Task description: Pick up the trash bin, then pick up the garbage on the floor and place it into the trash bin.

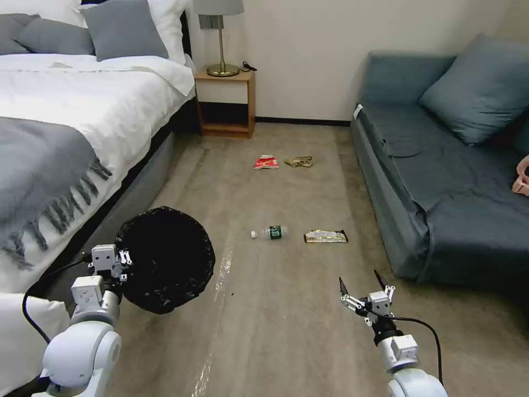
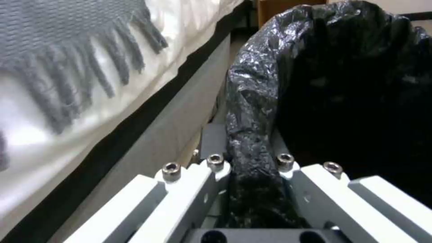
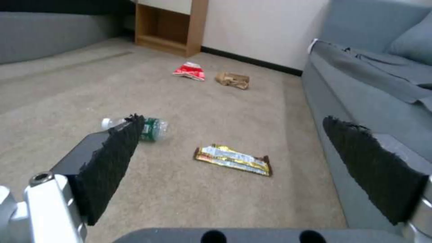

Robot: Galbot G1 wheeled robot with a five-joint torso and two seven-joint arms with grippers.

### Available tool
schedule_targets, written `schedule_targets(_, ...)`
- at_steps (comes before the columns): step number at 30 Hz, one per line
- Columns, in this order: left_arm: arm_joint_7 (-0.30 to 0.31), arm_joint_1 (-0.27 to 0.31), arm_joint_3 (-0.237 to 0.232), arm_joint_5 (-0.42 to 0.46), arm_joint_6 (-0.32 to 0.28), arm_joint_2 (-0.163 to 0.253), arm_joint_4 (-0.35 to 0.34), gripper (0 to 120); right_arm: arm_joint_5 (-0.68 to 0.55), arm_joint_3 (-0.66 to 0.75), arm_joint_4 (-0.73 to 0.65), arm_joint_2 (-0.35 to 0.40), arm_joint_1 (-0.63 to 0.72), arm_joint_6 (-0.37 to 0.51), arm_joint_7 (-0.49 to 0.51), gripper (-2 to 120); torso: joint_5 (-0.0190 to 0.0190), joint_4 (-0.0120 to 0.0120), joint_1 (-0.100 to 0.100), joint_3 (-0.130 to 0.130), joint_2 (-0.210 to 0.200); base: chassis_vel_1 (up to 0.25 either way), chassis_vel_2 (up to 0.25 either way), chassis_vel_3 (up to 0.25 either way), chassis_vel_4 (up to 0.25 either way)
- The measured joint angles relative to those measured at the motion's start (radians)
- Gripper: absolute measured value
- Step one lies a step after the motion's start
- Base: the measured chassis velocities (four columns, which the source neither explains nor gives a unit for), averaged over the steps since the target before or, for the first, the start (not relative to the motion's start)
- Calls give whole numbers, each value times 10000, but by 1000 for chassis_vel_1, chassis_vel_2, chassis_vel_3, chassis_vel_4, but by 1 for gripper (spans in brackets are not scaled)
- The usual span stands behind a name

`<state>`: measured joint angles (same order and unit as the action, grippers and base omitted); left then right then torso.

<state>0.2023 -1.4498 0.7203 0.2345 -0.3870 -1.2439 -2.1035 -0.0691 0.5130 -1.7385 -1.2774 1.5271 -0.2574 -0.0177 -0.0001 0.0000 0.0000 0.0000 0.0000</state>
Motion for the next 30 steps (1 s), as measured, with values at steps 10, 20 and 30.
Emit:
schedule_targets(10, -9, 179, -77, -46, 5, -41, 220, 4, -12, -139, 295, 2, -241, -15, -62, 100, 2, 0, -1, 0, 0, -117, 126, 125, -119)
schedule_targets(20, -47, 157, -14, -11, 77, 80, 290, 4, -11, -166, 380, -22, -298, -14, -107, 100, 1, 0, 0, 0, 0, -138, 124, 137, -138)
schedule_targets(30, -72, -65, 1, -9, 218, 58, 196, 4, 15, -169, 296, -81, -90, -83, -162, 100, 3, -1, 0, 0, 0, -138, 147, 133, -144)
